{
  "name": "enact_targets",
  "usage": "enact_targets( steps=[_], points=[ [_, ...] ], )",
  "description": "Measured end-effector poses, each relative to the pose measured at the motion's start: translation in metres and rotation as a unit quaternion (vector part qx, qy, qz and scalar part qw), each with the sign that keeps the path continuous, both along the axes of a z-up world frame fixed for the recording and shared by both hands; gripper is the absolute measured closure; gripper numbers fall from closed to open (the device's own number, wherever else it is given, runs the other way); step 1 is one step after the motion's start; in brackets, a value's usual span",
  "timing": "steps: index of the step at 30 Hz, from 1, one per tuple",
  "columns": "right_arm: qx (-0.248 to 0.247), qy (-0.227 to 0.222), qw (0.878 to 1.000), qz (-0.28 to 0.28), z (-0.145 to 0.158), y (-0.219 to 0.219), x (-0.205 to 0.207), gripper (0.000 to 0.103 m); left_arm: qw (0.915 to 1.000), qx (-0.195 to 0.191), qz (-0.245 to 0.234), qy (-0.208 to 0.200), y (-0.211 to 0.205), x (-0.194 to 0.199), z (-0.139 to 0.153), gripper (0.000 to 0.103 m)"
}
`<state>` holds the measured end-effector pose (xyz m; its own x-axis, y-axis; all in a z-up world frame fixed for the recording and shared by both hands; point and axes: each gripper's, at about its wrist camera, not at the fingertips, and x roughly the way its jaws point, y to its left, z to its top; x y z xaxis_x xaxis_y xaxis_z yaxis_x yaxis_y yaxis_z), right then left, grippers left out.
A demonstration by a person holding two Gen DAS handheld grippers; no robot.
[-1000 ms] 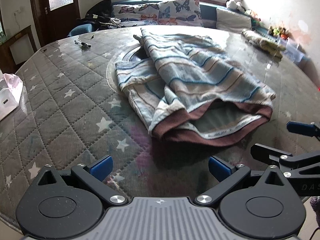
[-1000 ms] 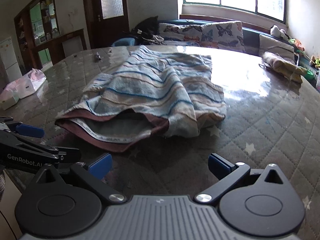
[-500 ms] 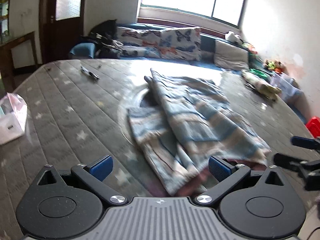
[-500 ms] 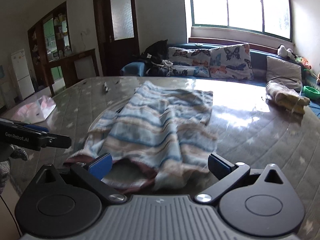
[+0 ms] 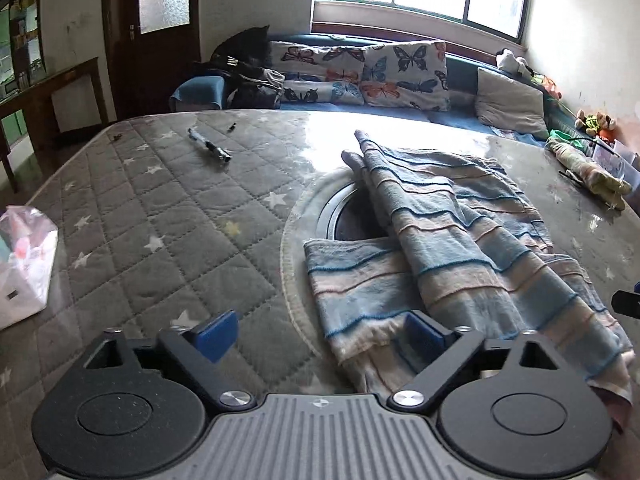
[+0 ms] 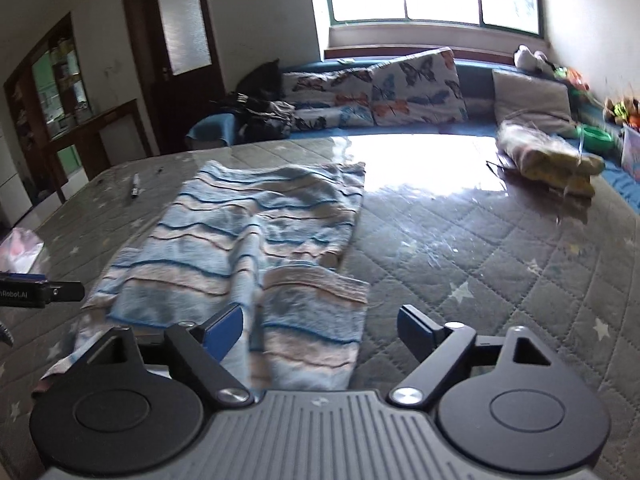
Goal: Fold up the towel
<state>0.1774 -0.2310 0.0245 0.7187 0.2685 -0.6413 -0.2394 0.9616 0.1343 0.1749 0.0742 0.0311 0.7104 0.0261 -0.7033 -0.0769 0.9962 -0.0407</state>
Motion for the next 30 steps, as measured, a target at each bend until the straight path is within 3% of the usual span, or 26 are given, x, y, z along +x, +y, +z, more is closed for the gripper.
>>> enact_targets(
  steps=[4,9,16,18,21,27,30],
  points=[
    [0.008,0.016,1.000,-0.008,-0.010,-0.005,0.016,0.032,1.0000,-0.002,0.002,0.008,0.004,0.021,-0.008,0.029],
    [0.020,0.029,0.999,-0.016,-0.021,-0.008,0.030,0.044,0.9997,0.009,0.009,0.020,0.012,0.048,-0.019,0.051],
    [0.017,0.031,0.999,-0.007,-0.026,-0.002,0.038,0.051,0.9997,0.017,-0.013,0.013,0.010,0.066,-0.027,0.059],
    [0.019,0.031,0.999,-0.004,-0.027,-0.001,0.039,0.062,0.9995,0.016,-0.023,0.010,0.008,0.068,-0.027,0.077],
    [0.027,0.031,0.999,-0.002,-0.027,0.001,0.040,0.069,0.9991,0.013,-0.040,0.007,0.005,0.070,-0.029,0.091],
    [0.039,0.017,0.999,-0.011,-0.023,-0.003,0.033,0.098,0.9994,0.012,-0.031,-0.007,0.006,0.064,-0.028,0.097],
    [0.043,0.006,0.999,-0.022,-0.019,-0.009,0.029,0.101,0.9995,0.015,-0.016,-0.021,0.007,0.058,-0.023,0.098]
  ],
)
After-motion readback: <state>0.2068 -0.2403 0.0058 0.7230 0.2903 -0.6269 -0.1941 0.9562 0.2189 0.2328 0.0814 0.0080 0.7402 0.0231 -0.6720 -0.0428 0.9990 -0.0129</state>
